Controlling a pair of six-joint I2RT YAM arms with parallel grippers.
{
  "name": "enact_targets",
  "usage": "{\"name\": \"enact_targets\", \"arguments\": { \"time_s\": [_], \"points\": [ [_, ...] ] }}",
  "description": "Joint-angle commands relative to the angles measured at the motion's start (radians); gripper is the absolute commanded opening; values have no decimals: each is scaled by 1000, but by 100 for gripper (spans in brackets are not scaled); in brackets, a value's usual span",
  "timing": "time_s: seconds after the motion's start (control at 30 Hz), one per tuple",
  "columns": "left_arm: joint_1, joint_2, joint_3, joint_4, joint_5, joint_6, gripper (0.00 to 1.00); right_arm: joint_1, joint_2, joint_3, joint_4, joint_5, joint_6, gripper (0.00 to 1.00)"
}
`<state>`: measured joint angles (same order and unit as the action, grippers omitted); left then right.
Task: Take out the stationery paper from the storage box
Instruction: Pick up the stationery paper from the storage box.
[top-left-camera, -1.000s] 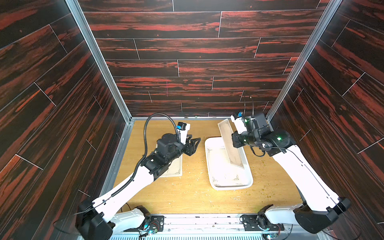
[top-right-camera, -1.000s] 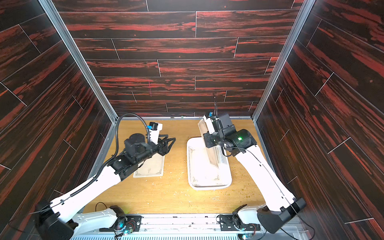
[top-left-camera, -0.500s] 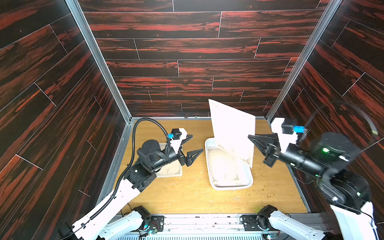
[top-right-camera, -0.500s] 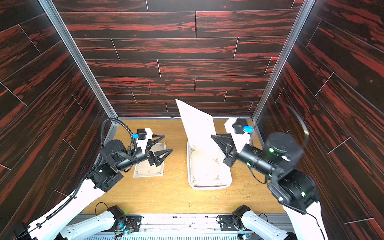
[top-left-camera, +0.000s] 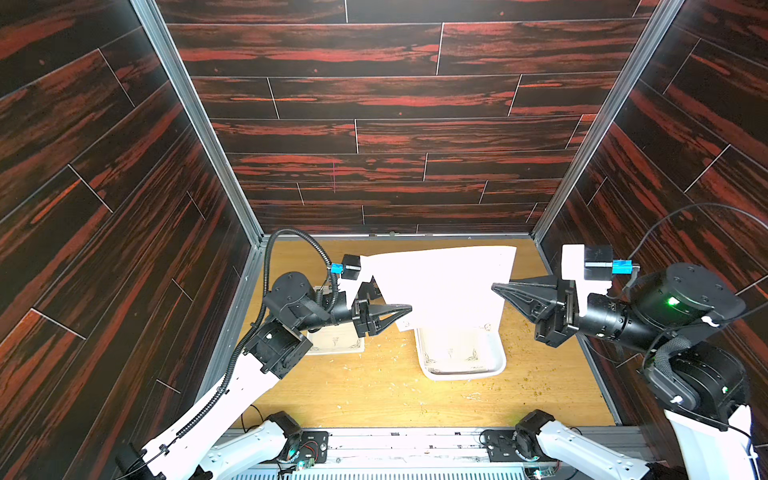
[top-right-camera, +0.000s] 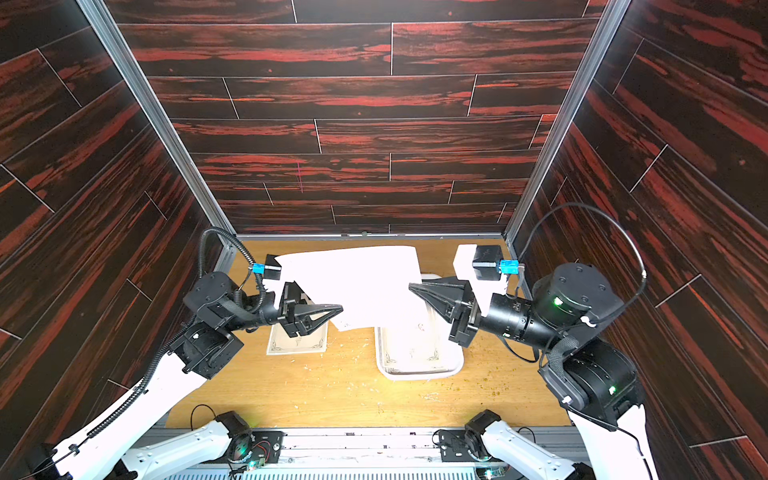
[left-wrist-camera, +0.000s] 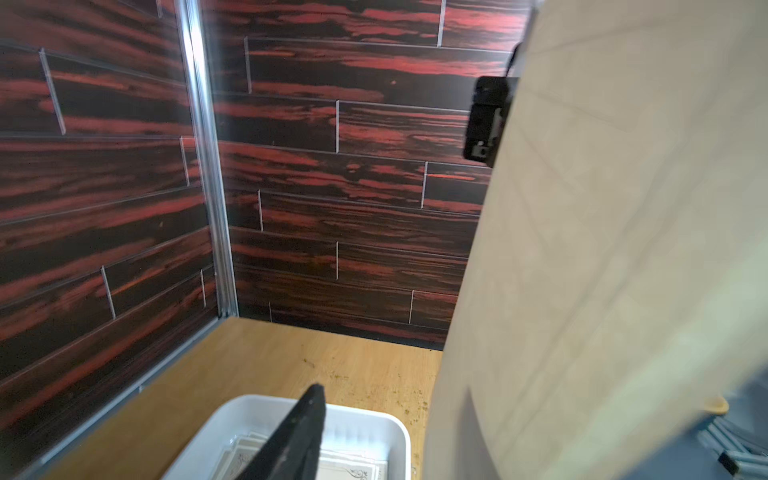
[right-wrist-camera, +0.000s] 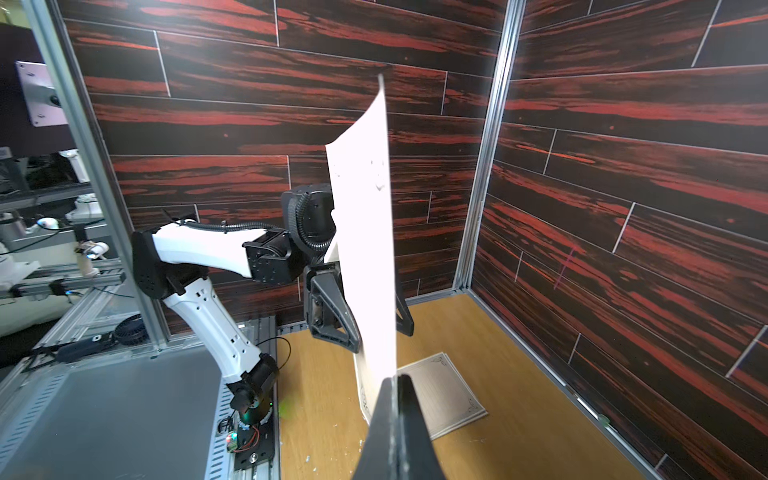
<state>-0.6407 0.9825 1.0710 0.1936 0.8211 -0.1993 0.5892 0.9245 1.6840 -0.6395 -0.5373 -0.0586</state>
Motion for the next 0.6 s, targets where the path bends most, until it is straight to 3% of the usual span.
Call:
{"name": "enact_targets", "arguments": {
  "time_s": [0.0, 0.27, 0.43, 0.5, 0.57],
  "points": [
    [2, -26, 31, 54, 88, -28, 47, 3, -2, -7, 38, -28, 23, 0],
    [1, -35, 28, 73, 107, -50, 39, 3, -19, -81, 151, -60, 72, 0],
    [2, -16, 55, 47, 131, -42, 21, 1, -4, -94, 172, -77, 88, 0],
    [2, -12, 62, 30, 120, -43, 4, 1, -4, -112, 202, -83, 96, 0],
    [2, -16, 57, 36, 105, -50, 0, 0, 0, -122, 219, -89, 100, 0]
  ]
}}
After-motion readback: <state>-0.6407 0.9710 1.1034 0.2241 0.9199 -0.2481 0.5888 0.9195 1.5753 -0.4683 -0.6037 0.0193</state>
